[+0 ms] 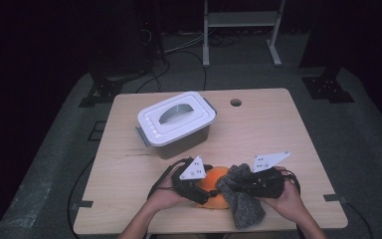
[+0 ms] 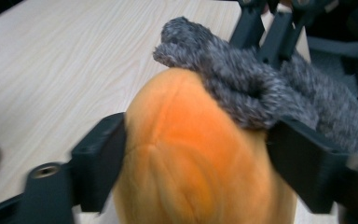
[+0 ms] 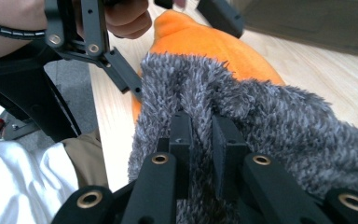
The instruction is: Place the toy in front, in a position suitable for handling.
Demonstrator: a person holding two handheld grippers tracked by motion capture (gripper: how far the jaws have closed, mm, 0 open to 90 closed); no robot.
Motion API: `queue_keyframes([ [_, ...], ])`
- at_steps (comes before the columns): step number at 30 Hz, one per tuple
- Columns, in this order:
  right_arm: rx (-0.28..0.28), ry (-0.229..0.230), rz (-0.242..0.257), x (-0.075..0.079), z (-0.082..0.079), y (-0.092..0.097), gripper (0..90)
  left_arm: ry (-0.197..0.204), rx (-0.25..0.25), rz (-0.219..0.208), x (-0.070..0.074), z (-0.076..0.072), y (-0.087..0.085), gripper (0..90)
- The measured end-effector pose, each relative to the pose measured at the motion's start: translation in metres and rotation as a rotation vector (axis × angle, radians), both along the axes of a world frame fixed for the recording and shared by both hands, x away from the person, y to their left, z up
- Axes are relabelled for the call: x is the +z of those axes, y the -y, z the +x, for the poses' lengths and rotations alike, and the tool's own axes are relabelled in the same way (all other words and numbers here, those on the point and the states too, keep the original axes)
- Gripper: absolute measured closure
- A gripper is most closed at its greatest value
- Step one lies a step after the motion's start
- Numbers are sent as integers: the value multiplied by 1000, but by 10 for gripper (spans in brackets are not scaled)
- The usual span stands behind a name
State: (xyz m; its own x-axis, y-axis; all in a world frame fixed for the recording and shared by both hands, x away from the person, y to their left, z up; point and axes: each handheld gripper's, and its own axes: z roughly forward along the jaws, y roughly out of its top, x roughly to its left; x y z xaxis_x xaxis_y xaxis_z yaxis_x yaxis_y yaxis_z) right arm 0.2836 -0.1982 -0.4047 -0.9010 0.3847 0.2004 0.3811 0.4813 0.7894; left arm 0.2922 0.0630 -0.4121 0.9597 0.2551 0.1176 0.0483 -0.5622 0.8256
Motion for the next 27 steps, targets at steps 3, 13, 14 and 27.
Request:
queue_keyframes([
  [3,-14,-18,0,-3,2,9,794,-8,8,-5,-2,1,-4,280],
  [13,-96,-67,96,-5,15,35,794,-38,-1,-42,-7,3,-15,282],
  [14,-81,-49,122,1,14,28,794,-35,-6,-44,-7,2,-13,281],
  [27,-120,-81,-19,-23,17,33,788,-69,-6,-56,-11,7,-24,274],
])
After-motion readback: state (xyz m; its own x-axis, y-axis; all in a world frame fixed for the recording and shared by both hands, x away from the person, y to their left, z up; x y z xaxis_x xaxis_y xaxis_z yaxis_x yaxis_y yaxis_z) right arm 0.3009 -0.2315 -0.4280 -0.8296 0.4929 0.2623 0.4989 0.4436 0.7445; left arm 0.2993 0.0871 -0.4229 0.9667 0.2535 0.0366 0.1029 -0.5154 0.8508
